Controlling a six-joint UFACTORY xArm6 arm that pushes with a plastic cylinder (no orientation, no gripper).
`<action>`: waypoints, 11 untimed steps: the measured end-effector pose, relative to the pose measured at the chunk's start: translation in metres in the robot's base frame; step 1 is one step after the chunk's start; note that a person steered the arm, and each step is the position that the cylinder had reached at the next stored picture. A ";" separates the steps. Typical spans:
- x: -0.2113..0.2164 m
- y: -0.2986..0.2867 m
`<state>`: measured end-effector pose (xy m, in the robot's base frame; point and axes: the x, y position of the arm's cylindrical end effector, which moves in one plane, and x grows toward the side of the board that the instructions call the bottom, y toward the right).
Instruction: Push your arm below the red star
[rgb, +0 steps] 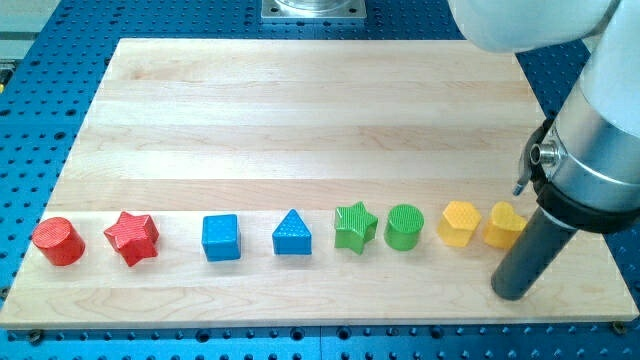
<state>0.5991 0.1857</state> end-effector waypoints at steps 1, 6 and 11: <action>0.000 -0.010; 0.010 -0.339; 0.005 -0.383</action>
